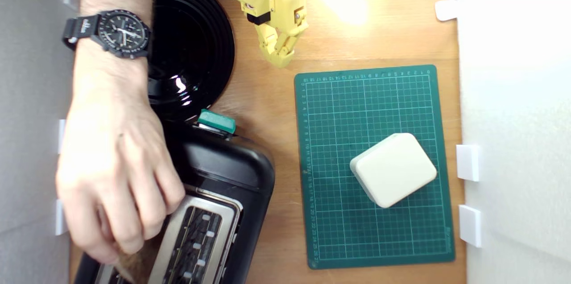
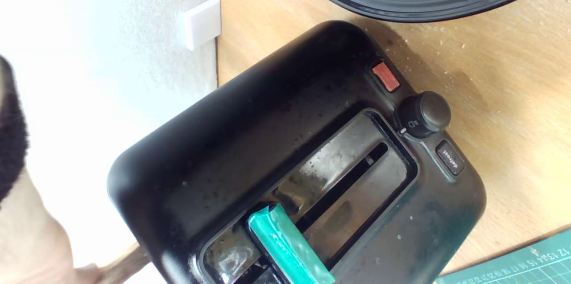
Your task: Start toaster
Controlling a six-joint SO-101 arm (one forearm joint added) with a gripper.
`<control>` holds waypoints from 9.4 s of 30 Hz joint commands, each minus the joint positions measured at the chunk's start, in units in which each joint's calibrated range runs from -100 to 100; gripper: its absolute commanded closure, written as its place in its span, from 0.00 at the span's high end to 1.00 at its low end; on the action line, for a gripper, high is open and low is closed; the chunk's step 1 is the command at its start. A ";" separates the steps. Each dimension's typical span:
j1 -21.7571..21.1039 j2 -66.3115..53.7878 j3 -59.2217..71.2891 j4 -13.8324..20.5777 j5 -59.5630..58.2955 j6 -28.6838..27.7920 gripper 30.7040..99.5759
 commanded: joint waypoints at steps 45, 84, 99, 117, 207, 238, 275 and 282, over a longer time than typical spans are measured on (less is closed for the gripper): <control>0.20 -0.25 0.28 1.13 1.01 0.00 0.01; 0.52 3.33 -8.99 0.29 1.01 5.19 0.01; 7.27 30.56 -39.52 1.32 1.01 17.78 0.01; 12.59 59.37 -70.50 1.32 0.84 24.96 0.01; 20.44 87.34 -75.41 7.32 -10.38 28.10 0.01; 21.08 92.17 -56.87 8.82 -24.51 27.79 0.01; 21.71 95.34 -52.78 13.33 -28.11 23.33 0.01; 21.71 95.25 -54.24 13.23 -27.68 23.33 0.01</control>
